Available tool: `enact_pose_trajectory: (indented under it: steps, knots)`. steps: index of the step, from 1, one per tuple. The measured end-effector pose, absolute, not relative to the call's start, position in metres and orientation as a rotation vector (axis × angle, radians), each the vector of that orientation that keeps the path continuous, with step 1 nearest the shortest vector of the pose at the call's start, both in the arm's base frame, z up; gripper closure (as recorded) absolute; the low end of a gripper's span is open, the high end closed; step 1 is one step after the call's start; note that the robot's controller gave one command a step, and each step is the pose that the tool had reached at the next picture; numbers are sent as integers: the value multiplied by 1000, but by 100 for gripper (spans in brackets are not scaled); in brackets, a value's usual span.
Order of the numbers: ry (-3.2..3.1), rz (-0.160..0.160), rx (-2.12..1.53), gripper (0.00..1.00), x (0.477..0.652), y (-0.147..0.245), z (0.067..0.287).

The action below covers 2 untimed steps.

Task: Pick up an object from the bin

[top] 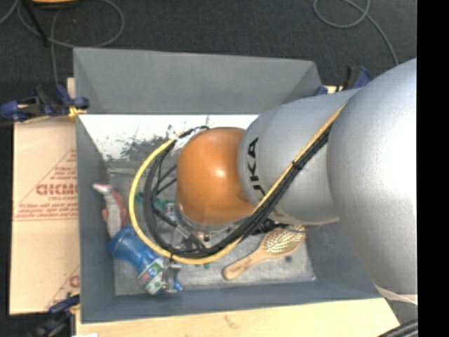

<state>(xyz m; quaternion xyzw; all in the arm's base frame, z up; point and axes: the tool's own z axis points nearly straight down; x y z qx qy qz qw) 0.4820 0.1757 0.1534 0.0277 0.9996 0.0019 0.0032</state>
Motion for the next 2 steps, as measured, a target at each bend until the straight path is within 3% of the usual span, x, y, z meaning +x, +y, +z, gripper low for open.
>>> enact_pose_trajectory:
  steps: [1, 2]
  knots:
    - [3135, 4, 183, 0, 482, 211, 161]
    - [3129, 0, 310, 0, 474, 204, 125]
